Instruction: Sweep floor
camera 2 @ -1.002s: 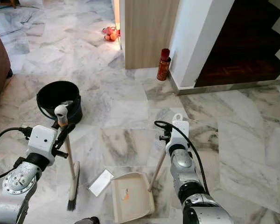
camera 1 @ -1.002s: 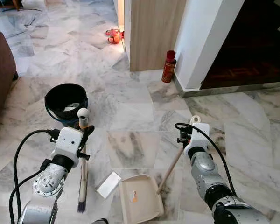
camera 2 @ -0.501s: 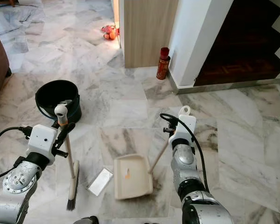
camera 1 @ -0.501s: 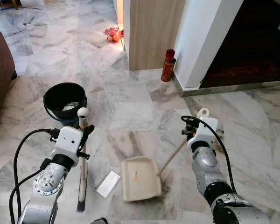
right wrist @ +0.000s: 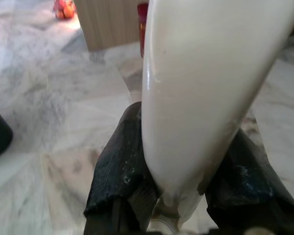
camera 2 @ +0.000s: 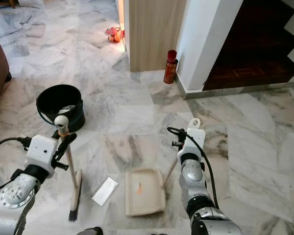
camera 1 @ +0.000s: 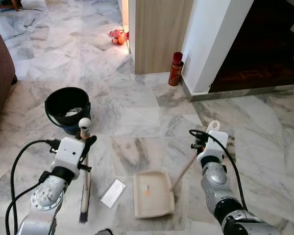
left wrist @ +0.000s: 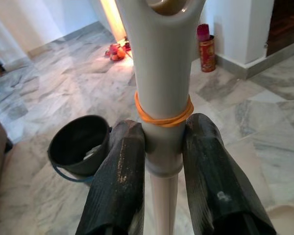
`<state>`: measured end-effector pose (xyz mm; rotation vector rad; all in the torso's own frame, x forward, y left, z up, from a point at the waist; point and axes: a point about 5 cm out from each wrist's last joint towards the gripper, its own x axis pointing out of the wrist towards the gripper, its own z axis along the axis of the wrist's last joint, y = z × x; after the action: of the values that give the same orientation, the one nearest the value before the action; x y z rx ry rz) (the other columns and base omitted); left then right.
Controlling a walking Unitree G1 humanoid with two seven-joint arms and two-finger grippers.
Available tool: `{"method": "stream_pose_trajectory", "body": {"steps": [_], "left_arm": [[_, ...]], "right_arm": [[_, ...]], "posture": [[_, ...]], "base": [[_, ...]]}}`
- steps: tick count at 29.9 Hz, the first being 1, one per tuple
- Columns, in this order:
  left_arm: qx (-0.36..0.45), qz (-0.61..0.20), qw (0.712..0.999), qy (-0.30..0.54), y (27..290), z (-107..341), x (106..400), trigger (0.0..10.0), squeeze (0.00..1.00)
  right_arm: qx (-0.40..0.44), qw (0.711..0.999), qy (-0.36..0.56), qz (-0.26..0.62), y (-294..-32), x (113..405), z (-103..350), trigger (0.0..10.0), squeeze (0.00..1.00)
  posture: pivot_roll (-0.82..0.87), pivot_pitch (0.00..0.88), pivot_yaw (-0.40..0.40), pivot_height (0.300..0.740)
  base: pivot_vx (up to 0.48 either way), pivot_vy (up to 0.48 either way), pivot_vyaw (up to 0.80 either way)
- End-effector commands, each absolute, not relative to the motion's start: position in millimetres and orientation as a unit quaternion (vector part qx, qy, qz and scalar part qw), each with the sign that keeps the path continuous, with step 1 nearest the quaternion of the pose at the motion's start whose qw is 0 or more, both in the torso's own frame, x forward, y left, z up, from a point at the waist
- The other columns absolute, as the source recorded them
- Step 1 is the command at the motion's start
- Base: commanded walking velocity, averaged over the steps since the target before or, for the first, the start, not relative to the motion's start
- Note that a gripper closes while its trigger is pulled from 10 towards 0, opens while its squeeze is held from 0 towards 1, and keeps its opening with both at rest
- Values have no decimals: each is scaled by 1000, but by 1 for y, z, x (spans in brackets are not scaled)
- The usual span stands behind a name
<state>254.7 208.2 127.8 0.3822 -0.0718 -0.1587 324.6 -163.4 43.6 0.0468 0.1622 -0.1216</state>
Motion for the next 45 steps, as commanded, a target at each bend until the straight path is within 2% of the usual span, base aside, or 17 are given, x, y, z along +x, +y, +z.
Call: {"method": "stream_pose_trajectory", "body": {"steps": [1, 9, 19, 28, 36, 39, 40, 45], "left_arm": [[199, -81, 975, -55, 208, 137, 254, 10000, 0], [199, -84, 975, -46, 207, 133, 253, 10000, 0], [205, -86, 974, -49, 210, 137, 252, 10000, 0], [207, -81, 974, -43, 216, 134, 250, 10000, 0], [215, -88, 973, 12, 225, 109, 235, 10000, 0], [235, -66, 969, 29, 236, 101, 234, 10000, 0], [268, -41, 962, 31, 245, 100, 237, 10000, 0], [313, -29, 949, 22, 248, 104, 247, 10000, 0]], "right_arm": [[12, 995, 80, -57, -163, 323, 43, 10000, 0], [12, 994, 92, -65, -165, 316, 34, 10000, 0], [31, 995, 28, -94, -170, 324, 52, 10000, 0], [15, 994, 70, -83, -164, 312, 34, 10000, 0], [17, 994, 78, -78, -158, 302, 24, 10000, 0], [15, 994, 80, -78, -159, 301, 23, 10000, 0], [12, 993, 80, -81, -161, 301, 24, 10000, 0], [10, 993, 80, -86, -165, 300, 23, 10000, 0]], "posture": [[246, 143, -51, 740], [244, 143, -44, 740], [257, 146, -32, 740], [267, 172, -30, 740], [261, 215, -28, 740], [252, 223, -30, 740], [248, 225, -31, 740], [233, 231, -33, 740]], "base": [[0, 0, 0], [0, 0, 0], [0, 0, 0], [0, 0, 0], [0, 0, 0], [0, 0, 0], [0, 0, 0], [0, 0, 0]]}}
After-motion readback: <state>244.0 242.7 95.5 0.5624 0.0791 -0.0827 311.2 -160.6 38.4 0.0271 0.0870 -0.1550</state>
